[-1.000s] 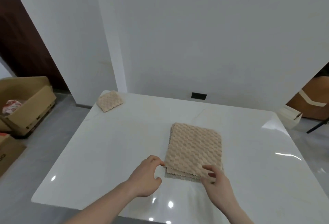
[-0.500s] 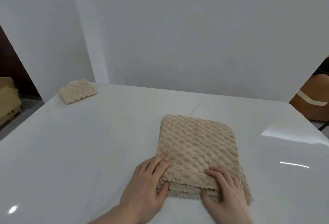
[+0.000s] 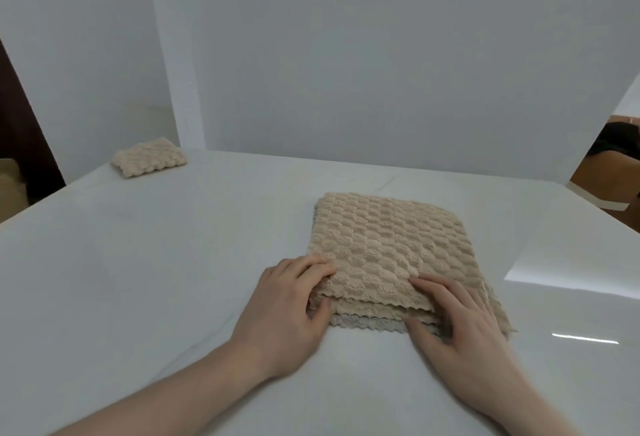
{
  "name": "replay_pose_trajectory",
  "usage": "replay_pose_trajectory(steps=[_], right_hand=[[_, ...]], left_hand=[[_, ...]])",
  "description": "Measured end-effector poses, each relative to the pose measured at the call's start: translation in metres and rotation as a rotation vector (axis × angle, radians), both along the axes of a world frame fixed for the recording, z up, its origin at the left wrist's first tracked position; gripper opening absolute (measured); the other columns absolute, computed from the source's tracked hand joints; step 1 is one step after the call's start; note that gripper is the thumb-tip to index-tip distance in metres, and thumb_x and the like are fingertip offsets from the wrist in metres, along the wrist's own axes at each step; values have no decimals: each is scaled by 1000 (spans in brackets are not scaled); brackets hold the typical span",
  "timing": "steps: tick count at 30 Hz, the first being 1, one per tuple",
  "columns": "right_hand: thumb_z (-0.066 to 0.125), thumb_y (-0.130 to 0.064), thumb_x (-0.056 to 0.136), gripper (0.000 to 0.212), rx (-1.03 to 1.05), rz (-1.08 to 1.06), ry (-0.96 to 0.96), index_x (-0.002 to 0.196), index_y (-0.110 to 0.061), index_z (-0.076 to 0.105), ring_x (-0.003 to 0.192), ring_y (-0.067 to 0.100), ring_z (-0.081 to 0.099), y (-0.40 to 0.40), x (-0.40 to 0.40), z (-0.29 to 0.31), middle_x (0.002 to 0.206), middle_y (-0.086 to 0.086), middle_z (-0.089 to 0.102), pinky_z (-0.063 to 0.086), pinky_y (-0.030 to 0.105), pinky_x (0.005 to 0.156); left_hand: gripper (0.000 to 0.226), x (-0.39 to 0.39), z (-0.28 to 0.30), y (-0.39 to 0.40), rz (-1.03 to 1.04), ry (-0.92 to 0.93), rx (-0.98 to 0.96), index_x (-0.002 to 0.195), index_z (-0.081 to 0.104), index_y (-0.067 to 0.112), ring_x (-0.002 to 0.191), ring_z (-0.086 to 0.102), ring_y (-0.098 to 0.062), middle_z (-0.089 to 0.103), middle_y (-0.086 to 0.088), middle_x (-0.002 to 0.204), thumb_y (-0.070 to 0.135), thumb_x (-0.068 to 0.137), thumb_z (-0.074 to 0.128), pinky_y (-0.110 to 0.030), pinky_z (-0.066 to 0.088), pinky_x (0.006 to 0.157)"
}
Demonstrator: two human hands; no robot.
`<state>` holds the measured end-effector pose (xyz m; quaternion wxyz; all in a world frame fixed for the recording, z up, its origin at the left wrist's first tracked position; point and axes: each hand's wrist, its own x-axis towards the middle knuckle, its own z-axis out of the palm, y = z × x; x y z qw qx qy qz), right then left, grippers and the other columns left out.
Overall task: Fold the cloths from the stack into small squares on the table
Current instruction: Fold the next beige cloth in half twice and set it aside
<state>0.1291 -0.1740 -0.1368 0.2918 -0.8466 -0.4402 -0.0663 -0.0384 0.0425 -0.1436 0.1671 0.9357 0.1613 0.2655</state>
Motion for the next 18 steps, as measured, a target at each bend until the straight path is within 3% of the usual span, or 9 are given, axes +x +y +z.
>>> replay_pose_trajectory(steps=[3,8,12,15,18], right_hand=[[67,-36,82,39,125,-39,49,120,-43,64,123,3,53,-2,-1,0,125,-33,55,44,40,108],[68,-23,76,33,142,-134,9,102,-42,69,109,6,57,-3,0,-1,108,-32,58,39,29,96],[68,-16,82,27,176,-201,-27,97,-39,71,108,9,56,-3,-2,1,100,-36,54,38,30,97],[62,-11,87,30,177,-172,8,95,-39,70,107,13,58,-6,-3,10,100,-28,59,45,36,98],[59,-9,89,33,219,-173,4,99,-38,70,107,16,61,-10,3,32,103,-20,65,48,38,97]], left_hand=[[36,0,1,0,9,-67,-17,127,62,40,122,46,3,54,27,133,30,93,55,-20,32,106],[22,-3,3,-2,46,-143,-76,113,72,35,103,56,0,70,25,114,23,97,62,-24,44,98],[23,-7,12,-10,100,-96,-100,114,72,36,102,55,-4,70,19,104,25,101,56,-22,44,93],[27,-6,22,-20,129,-32,-80,113,71,34,103,58,-13,66,7,101,22,103,49,-25,46,89],[25,0,54,-28,164,-94,-42,113,71,34,100,59,-15,61,6,105,25,101,50,-29,49,91]])
